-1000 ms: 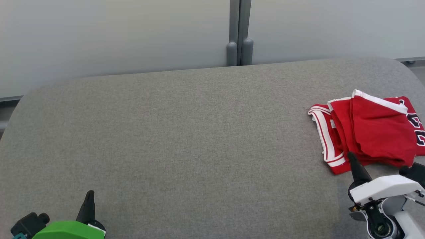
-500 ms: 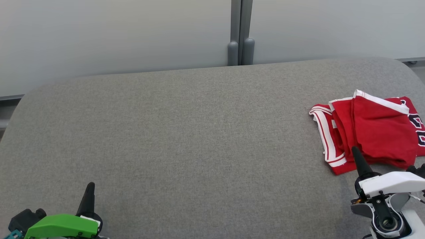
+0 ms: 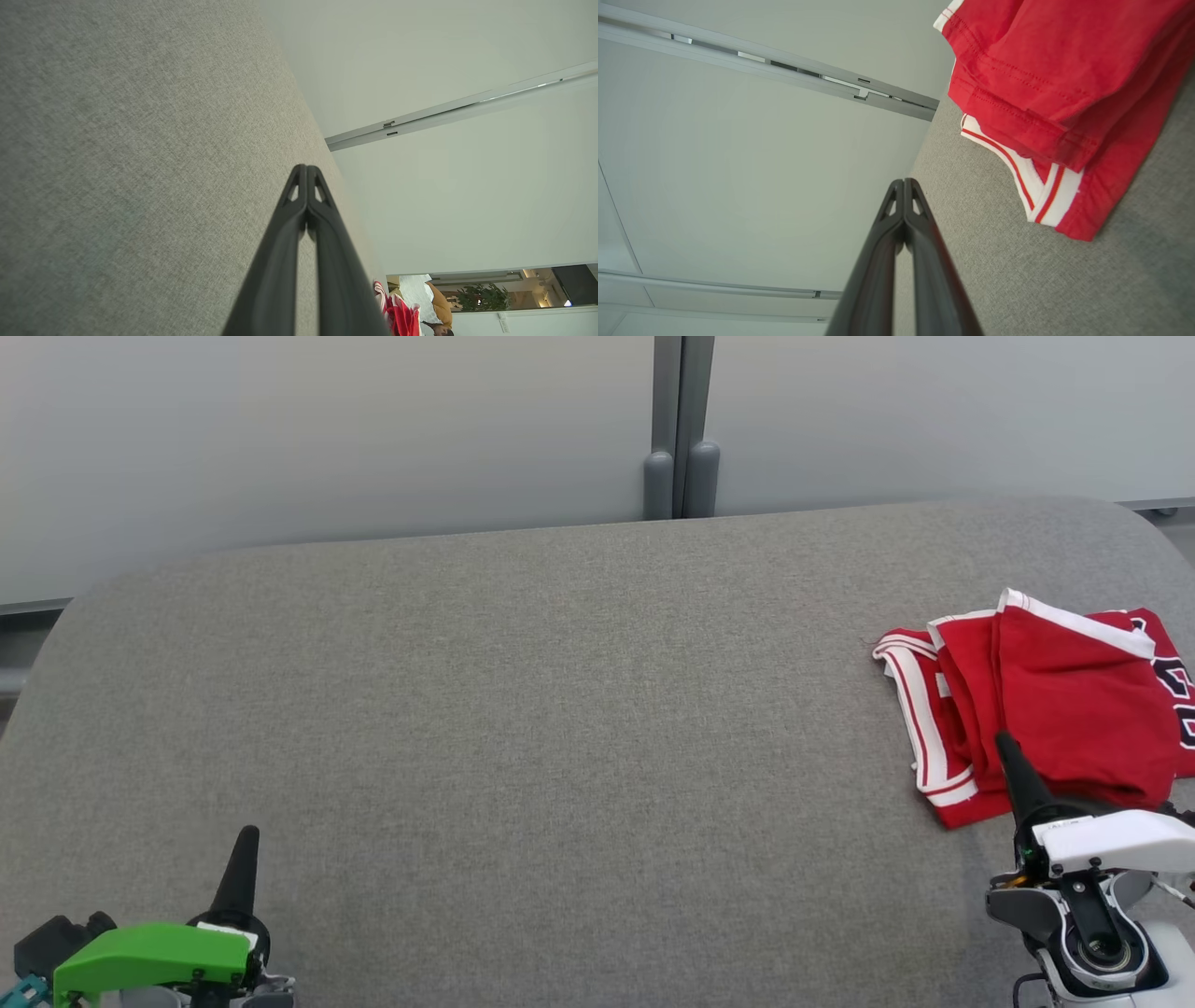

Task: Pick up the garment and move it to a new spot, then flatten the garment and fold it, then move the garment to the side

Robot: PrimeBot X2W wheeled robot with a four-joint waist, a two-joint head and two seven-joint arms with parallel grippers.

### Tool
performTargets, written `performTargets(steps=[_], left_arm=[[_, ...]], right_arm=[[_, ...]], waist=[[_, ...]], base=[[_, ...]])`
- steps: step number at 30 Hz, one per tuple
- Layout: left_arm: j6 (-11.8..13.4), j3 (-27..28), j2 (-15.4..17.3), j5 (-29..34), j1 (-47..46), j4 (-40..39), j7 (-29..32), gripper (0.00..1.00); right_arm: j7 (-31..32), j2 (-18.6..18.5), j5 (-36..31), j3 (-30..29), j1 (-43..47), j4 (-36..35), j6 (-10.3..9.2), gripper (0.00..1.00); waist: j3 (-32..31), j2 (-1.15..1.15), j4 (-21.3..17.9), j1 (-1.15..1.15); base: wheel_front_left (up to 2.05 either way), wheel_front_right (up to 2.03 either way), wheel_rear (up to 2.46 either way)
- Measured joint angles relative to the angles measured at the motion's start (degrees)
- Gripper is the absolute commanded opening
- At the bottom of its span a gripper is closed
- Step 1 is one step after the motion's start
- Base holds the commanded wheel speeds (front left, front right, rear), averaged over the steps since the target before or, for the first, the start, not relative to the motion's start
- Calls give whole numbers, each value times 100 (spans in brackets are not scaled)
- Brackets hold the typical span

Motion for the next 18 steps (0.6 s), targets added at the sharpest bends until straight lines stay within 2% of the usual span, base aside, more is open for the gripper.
performTargets(steps=[18], left_arm=[[-214,260,-131,-1015,-204,40,302,0]], right_arm=[[297,263,1025,-483,-51,18,250,0]], waist=[[11,0,32,0]], base=[[0,0,0]])
